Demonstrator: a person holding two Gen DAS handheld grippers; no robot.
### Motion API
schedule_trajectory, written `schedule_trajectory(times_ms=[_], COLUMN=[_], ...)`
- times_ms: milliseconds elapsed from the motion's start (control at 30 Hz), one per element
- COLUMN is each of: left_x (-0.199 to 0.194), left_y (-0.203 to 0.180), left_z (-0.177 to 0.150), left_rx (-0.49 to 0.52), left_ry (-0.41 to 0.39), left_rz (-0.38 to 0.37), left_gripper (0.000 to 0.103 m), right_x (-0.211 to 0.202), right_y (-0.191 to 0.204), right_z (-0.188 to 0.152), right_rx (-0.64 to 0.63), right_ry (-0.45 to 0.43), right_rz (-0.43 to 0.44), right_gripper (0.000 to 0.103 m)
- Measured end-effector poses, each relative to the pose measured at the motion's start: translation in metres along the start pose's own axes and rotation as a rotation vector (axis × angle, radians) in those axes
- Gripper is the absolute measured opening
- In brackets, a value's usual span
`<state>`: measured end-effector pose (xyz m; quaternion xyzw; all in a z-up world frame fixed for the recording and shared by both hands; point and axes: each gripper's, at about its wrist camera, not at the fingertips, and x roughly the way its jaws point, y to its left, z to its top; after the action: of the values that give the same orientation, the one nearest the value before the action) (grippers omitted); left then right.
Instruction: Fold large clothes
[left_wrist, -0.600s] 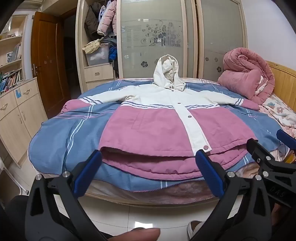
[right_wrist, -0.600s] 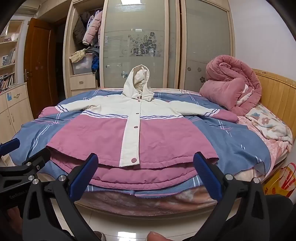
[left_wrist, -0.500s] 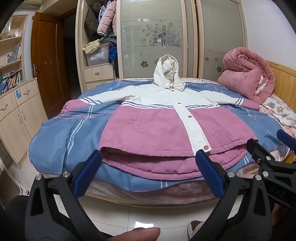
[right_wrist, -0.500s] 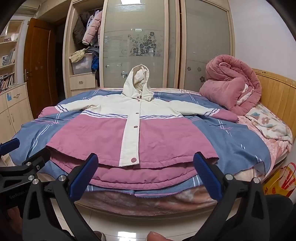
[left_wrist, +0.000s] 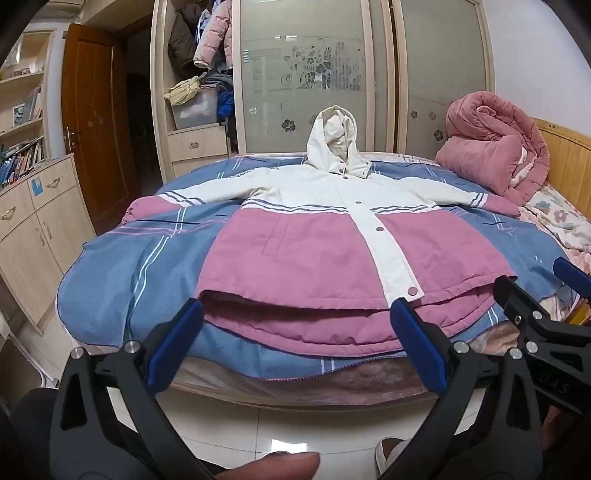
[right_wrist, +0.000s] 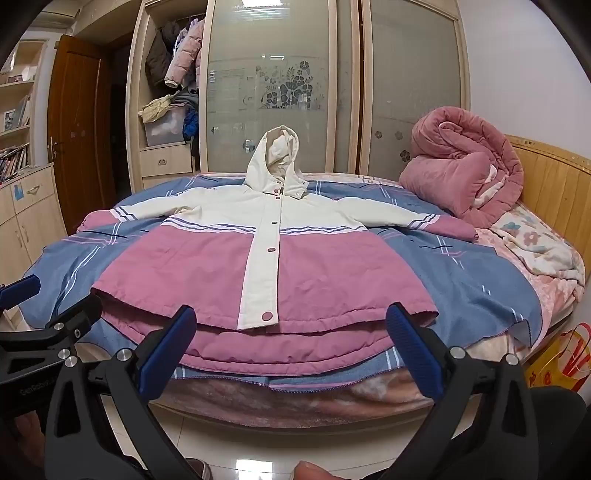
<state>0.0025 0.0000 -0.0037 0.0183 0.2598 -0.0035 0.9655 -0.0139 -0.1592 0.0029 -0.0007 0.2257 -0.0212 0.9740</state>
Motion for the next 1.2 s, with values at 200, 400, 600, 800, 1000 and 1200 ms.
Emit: schedule_trajectory(times_ms=[200,400,600,800,1000,1200], left_x=[0.0037,0.0036,0.0043,-0.0014,-0.0024,-0.0007], left_y=[-0.0018,-0.0028,-0.0025,-0.0030,-0.0041,-0.0033], left_z=[-0.0028,-0.0031,-0.0024,-0.0006,0.0001,-0.0002], left_rx=[0.002,0.000,0.002,0.011,0.011,0.007], left_ry=[0.000,0.006,0.020,-0.009,-0.012,-0.009], left_rz=[0.002,-0.002,-0.012,-0.026,-0.041,-0.047], left_gripper=[0.101,0.101,0.101,0.101,0.101,0.101], right_x=[0.0035,0.0026,0.0020,0.0025,0.0042,0.0040], right_y=[-0.0002,-0.0003,-0.0004,0.0009,-0.0012,-0.0012], right_z=[-0.0044,-0.0031,-0.0026,-0.0057,-0.0017,-0.0015], right_rx=[0.000,0.000,0.000,0.000,0.003,0.004], right_ry=[0.003,0.003,0.004,0.008,0.011,0.011], right_rz=[0.000,-0.001,0.000,-0.008,-0.013,-0.012], right_gripper=[0.102,0.102,0.102,0.102,0.102,0.102])
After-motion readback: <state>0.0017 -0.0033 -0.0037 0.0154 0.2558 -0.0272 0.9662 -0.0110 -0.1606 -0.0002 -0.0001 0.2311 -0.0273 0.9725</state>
